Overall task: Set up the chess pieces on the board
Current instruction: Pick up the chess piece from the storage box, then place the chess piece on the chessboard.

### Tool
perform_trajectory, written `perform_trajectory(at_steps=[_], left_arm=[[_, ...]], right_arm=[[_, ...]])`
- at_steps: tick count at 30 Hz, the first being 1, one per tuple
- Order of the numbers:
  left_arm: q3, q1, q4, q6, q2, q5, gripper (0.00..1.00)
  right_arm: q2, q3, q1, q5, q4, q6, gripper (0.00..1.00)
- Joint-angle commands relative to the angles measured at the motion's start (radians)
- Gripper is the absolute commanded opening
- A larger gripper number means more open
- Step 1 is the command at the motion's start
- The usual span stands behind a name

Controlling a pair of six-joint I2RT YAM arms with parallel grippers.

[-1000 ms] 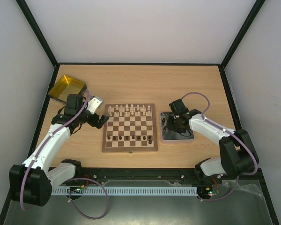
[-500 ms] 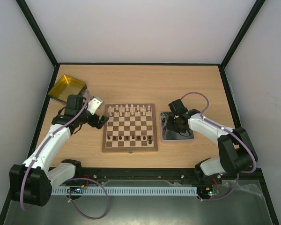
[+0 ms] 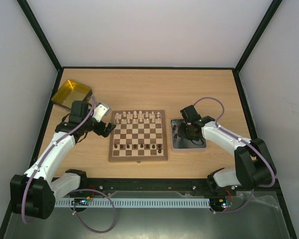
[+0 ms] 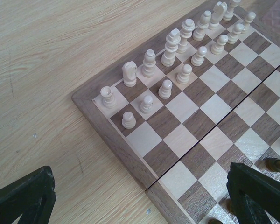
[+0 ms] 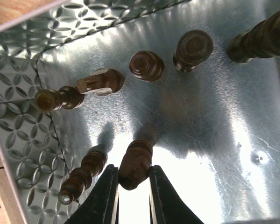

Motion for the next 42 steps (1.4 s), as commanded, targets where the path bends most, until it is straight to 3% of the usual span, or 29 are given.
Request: perform_trajectory(at_steps=[1,4,15,23,33,42], left_arm=[[-0.012,-0.005,0.004,0.001,-0.001,0.000,1.00],[-0.011,-0.005,0.004,0.002,-0.003,0.004,1.00],[-0.013,-0.006,0.006,0.002,0.002,0.006,1.00],[-0.011,-0.010,0.006,0.002,0.007,0.000,1.00],[-0.012,-0.014,0.007,0.002,0.008,-0.005,0.99],[-0.013,-0.018,0.008,0.002,0.010,-0.008,0.99]], right_arm=[[-0.056,0.001,0.004,0.050,-0.039,0.017,0.07],[-0.072,0.005,0.006,0.062,-0.052,0.019,0.02],[-0.131,0.047,0.035,0.050,-0.128,0.018,0.02],[-0.128,0.143,0.180,0.111,-0.198,0.059,0.02],[-0.099,0.194,0.241,0.116,-0.223,0.079,0.02],[-0.071,0.257,0.371,0.124,-0.258,0.128,0.02]])
